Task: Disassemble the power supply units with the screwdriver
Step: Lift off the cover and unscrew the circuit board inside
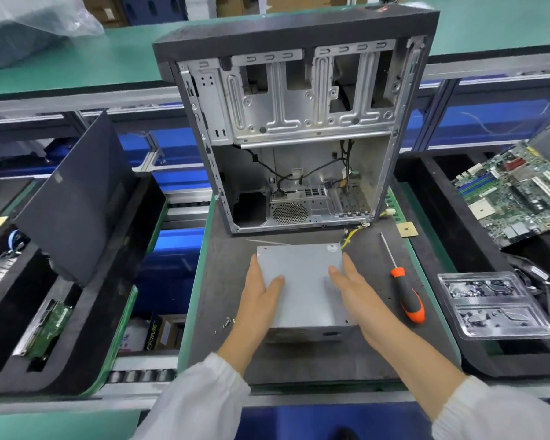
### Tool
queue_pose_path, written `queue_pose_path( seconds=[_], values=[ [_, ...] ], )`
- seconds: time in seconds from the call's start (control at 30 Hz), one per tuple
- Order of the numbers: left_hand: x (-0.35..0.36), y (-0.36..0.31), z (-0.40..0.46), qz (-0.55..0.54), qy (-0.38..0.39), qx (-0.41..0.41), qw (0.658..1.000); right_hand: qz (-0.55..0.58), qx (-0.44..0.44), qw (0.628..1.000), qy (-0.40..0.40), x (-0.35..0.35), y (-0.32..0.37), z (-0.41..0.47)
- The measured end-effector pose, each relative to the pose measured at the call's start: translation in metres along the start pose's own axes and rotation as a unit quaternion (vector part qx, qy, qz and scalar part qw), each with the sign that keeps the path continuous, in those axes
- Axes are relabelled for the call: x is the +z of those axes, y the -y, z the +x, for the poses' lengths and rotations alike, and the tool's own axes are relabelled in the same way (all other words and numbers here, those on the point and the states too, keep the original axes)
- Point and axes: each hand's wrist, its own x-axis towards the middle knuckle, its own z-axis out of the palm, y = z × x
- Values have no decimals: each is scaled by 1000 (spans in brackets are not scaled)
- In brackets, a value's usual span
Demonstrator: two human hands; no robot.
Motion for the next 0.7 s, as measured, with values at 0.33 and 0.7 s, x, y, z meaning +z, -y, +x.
queue_pose_path(
  seconds=[0.33,0.7],
  values=[
    [-6,-16,3,-24,15,-3,1000,18,-1,1000,6,-4,19,4],
    [-18,-31,8,-20,21,-21,999,-23,-7,1000,20,-9,49,-8]
  ],
)
